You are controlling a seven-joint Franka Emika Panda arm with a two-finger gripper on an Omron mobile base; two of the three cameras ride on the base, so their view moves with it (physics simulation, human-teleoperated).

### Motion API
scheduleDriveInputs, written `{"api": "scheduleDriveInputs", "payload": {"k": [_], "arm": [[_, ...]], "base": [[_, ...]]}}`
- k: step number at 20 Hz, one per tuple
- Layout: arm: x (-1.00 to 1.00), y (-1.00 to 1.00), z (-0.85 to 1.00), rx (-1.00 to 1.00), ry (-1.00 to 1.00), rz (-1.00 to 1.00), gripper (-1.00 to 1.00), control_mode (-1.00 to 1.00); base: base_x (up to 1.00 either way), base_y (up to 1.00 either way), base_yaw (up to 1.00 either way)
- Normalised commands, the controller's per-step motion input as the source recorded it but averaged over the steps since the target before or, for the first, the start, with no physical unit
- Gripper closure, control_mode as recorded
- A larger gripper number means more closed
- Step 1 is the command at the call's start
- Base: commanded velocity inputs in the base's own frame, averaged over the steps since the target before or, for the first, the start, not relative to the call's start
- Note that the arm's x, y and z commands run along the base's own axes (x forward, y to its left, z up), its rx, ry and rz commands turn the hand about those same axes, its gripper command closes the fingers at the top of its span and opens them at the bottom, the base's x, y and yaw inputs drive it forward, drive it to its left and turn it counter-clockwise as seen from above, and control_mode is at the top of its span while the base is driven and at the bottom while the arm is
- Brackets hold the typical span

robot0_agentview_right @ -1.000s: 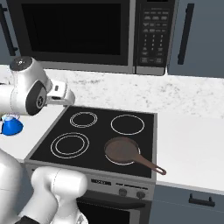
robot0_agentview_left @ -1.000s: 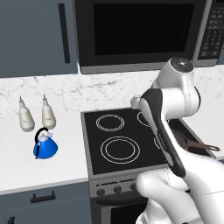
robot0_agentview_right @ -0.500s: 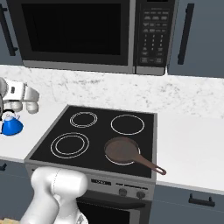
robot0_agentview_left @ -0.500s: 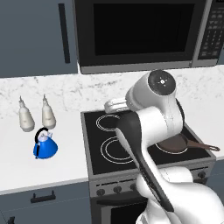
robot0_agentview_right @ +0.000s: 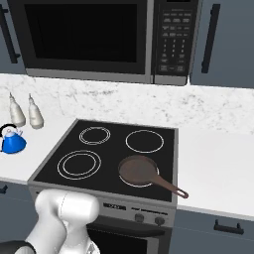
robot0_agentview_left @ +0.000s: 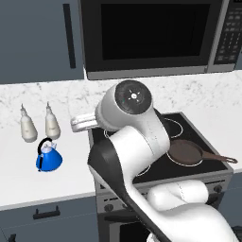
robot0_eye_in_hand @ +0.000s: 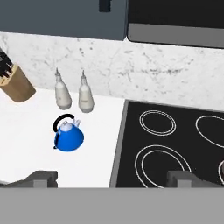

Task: Pick the kettle from the counter and place it on a stove burner. Then turn the burner on.

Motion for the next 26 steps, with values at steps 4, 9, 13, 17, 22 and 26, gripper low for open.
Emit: {"api": "scheduleDriveInputs", "payload": {"k": [4,9,13,17,22,26], "arm": [[-0.05,0.96,-0.61,0.02,0.29,0.16,-1.0,-1.0],[0.14,0.38,-0.82,-0.01,0.29,0.12,-1.0,-1.0],[0.58,0.1,-0.83,-0.04,0.19,0.01,-1.0,-1.0],[0.61,0.02,-0.37,-0.03,-0.02,-0.02,-1.0,-1.0],[0.5,0.27,-0.29,0.0,-0.1,-0.11,-1.0,-1.0],[0.49,0.79,-0.04,0.0,0.0,-0.13,-1.0,-1.0]], "base": [[0.0,0.0,0.0],[0.0,0.0,0.0],[0.0,0.0,0.0],[0.0,0.0,0.0],[0.0,0.0,0.0],[0.0,0.0,0.0]]}}
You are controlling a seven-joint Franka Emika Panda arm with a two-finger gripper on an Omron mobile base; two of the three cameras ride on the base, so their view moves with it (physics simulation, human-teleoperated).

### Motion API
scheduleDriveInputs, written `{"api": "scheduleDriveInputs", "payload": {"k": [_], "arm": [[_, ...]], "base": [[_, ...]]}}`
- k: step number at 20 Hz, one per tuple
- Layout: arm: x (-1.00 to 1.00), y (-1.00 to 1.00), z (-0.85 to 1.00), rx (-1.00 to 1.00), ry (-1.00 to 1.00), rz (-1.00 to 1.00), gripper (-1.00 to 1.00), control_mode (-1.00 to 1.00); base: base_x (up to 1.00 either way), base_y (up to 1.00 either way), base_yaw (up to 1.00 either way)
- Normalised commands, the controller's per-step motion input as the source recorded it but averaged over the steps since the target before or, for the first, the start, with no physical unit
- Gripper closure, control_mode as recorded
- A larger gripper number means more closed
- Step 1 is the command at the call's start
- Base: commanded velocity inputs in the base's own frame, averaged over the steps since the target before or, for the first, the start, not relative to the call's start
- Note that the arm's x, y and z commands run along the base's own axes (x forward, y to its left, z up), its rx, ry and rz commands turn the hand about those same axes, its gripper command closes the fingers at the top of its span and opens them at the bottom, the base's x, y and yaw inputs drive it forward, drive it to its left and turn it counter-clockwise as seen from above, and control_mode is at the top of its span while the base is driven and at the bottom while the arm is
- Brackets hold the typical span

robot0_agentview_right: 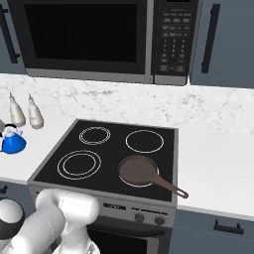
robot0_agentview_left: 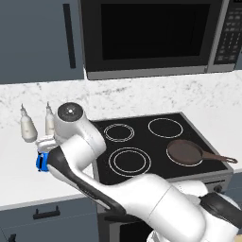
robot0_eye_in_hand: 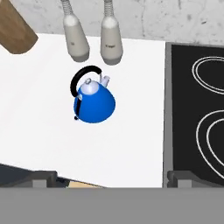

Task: Pick the kettle from the counter and place it on a stove burner. Then turn the burner on.

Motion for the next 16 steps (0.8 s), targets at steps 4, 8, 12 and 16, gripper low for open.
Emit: {"api": "scheduleDriveInputs", "payload": {"k": [4,8,12,16], "arm": [[0.41,0.51,0.0,0.0,0.05,-0.09,-1.0,-1.0],[0.46,0.23,-0.11,-0.05,0.05,-0.03,-1.0,-1.0],[0.18,0.0,-0.24,-0.02,0.12,0.0,-1.0,-1.0],[0.33,0.01,-0.4,-0.06,0.0,0.0,-1.0,-1.0]], "base": [[0.0,0.0,0.0],[0.0,0.0,0.0],[0.0,0.0,0.0],[0.0,0.0,0.0]]}}
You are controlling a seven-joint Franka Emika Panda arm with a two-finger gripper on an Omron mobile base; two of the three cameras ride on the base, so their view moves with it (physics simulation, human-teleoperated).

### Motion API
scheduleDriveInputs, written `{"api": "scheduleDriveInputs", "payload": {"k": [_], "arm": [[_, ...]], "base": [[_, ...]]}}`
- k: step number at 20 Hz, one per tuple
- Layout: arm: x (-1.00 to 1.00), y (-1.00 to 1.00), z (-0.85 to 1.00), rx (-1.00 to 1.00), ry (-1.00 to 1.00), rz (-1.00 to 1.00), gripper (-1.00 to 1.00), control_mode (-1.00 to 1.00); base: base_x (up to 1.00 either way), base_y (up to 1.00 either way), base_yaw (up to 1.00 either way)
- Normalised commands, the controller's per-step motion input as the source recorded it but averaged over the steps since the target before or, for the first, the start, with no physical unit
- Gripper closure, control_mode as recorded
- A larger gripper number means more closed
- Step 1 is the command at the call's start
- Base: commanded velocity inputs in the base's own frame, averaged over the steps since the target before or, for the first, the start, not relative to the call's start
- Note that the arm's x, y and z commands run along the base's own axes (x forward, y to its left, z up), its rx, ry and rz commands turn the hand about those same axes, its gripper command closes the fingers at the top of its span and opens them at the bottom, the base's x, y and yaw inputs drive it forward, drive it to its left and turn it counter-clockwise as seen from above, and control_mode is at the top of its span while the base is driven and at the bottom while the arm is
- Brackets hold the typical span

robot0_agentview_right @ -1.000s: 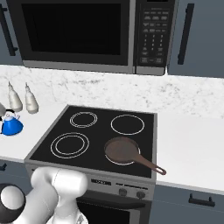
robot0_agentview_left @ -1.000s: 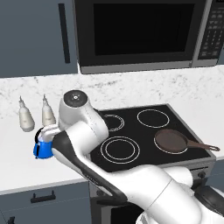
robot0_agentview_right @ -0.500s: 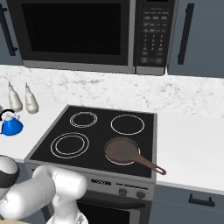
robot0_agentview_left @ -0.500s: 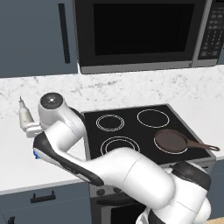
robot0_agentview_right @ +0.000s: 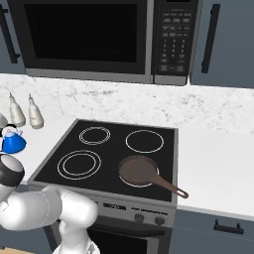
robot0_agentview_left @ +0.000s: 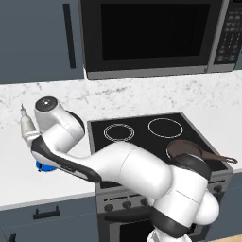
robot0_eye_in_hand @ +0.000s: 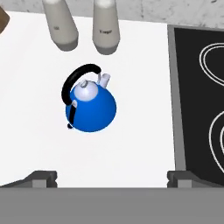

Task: Pick the kettle from the counter and place it on a stove burner. Then turn the burner on.

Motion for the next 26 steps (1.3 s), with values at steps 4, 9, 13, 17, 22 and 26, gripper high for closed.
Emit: {"api": "scheduleDriveInputs", "payload": {"k": [4,9,13,17,22,26], "arm": [[0.42,0.21,-0.31,-0.07,0.02,0.0,-1.0,-1.0],[0.38,0.27,-0.16,-0.03,0.01,0.0,-1.0,-1.0],[0.37,0.42,0.0,-0.03,0.03,0.0,-1.0,-1.0],[0.36,0.36,-0.14,-0.04,0.07,-0.01,-1.0,-1.0],[0.39,0.38,-0.29,-0.09,0.1,-0.03,-1.0,-1.0],[0.39,0.31,-0.26,-0.09,0.07,-0.02,-1.0,-1.0]], "base": [[0.0,0.0,0.0],[0.0,0.0,0.0],[0.0,0.0,0.0],[0.0,0.0,0.0],[0.0,0.0,0.0],[0.0,0.0,0.0]]}}
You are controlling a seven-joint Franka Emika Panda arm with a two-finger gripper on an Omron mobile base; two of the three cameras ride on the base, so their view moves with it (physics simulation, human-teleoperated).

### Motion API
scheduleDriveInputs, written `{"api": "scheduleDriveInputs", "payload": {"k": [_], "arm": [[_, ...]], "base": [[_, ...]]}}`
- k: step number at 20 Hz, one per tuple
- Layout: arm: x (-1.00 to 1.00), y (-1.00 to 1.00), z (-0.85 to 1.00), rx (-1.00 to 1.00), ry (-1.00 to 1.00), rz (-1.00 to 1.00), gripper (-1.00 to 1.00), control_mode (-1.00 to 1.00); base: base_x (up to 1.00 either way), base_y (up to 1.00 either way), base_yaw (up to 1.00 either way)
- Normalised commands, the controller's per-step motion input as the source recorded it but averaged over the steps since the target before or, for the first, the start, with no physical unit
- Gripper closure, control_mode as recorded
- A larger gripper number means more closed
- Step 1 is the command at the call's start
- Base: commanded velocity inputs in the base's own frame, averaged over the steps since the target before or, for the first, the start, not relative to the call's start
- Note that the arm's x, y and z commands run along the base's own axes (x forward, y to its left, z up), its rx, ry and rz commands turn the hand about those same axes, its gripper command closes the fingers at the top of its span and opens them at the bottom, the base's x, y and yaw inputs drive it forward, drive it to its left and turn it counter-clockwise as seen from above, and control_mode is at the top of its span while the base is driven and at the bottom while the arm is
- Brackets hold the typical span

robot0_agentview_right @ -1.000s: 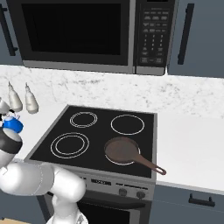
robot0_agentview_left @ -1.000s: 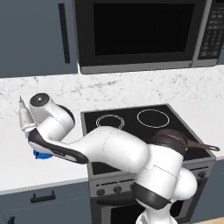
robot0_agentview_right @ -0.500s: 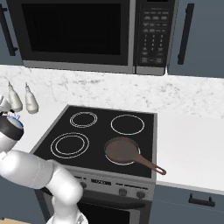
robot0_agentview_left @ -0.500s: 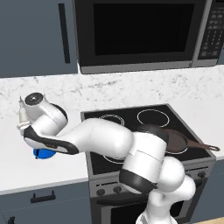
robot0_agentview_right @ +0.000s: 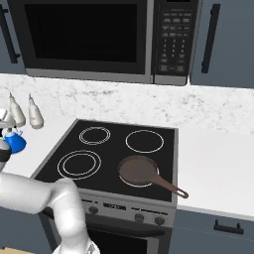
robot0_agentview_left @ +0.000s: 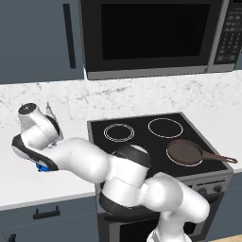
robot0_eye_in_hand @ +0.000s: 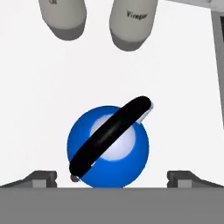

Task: Pick the kettle from the counter and place it on a stove burner. Then turn the burner on.

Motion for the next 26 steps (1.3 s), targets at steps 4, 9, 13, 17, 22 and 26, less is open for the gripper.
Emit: {"api": "scheduleDriveInputs", "payload": {"k": [4,9,13,17,22,26], "arm": [[0.39,0.23,-0.19,-0.05,0.01,-0.02,-1.0,-1.0],[0.27,0.13,-0.2,-0.01,0.0,-0.01,-1.0,-1.0],[0.03,0.0,-0.38,0.0,-0.03,0.0,1.0,-1.0],[0.0,-0.01,-0.29,0.0,-0.07,0.0,1.0,-1.0],[-0.14,-0.39,-0.18,0.0,-0.13,0.0,1.0,-1.0],[-0.45,-0.75,-0.13,0.0,-0.28,0.0,1.0,-1.0]], "base": [[0.0,0.0,0.0],[0.0,0.0,0.0],[0.0,0.0,0.0],[0.0,0.0,0.0],[0.0,0.0,0.0],[0.0,0.0,0.0]]}}
